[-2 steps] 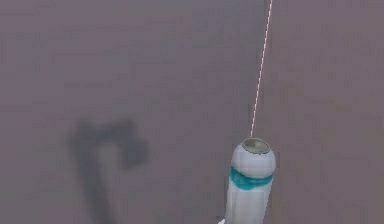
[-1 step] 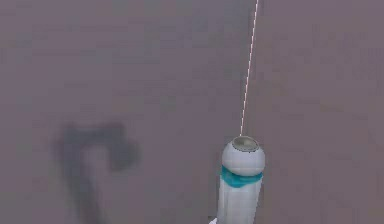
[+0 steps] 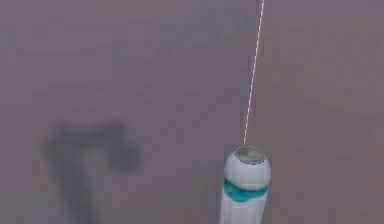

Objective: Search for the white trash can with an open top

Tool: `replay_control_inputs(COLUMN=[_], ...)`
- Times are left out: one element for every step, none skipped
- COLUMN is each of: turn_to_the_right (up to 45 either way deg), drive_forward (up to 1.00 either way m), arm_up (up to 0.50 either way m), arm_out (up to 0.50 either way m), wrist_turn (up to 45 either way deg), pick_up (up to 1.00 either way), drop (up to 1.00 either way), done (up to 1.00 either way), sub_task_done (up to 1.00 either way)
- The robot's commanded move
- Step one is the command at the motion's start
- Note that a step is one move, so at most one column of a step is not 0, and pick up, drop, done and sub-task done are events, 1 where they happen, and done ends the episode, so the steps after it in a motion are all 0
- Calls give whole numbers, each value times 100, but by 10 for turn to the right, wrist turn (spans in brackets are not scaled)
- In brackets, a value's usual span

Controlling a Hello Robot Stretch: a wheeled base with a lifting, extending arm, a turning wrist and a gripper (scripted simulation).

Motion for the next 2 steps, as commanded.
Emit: replay_control_inputs(turn_to_the_right=[180,0], drive_forward=[0,0], arm_up=[0,0], arm_out=[0,0], wrist_turn=[0,0], pick_up=[0,0], drop=[0,0], done=[0,100], sub_task_done=[0,0])
